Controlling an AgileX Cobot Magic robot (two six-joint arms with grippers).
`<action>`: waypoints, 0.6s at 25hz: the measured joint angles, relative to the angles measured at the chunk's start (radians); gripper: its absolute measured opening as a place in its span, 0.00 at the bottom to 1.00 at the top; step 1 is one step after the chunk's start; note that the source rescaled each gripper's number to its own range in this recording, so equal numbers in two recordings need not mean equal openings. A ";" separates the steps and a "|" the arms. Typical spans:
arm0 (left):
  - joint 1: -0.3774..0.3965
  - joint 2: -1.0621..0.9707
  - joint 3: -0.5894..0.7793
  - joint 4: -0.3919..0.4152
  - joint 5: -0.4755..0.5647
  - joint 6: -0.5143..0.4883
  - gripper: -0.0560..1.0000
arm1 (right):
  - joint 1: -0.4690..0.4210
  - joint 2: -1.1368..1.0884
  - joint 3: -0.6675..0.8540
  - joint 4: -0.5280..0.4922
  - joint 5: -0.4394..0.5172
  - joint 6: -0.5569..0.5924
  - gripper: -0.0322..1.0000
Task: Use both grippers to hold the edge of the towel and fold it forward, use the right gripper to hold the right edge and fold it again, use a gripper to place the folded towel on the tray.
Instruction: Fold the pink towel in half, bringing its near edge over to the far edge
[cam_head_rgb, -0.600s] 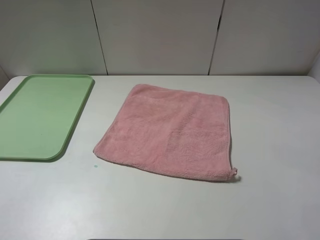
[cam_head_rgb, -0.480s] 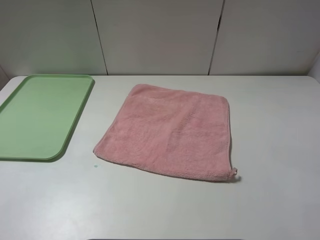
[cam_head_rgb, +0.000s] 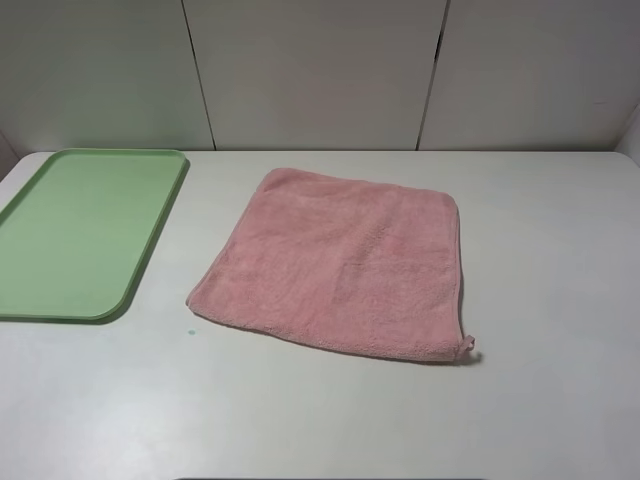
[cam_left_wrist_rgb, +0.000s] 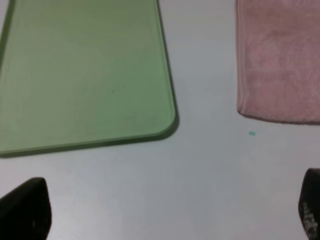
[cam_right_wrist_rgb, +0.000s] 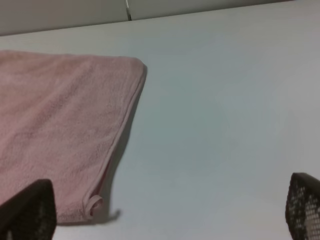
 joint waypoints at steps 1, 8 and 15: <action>0.000 0.000 0.000 0.000 0.000 0.000 1.00 | 0.000 0.000 0.000 0.000 0.000 0.000 1.00; 0.000 0.000 0.000 0.000 0.000 0.000 1.00 | 0.000 0.000 0.000 0.000 0.000 0.000 1.00; 0.000 0.000 0.000 0.000 0.000 0.000 1.00 | 0.000 0.000 0.000 0.000 0.000 0.000 1.00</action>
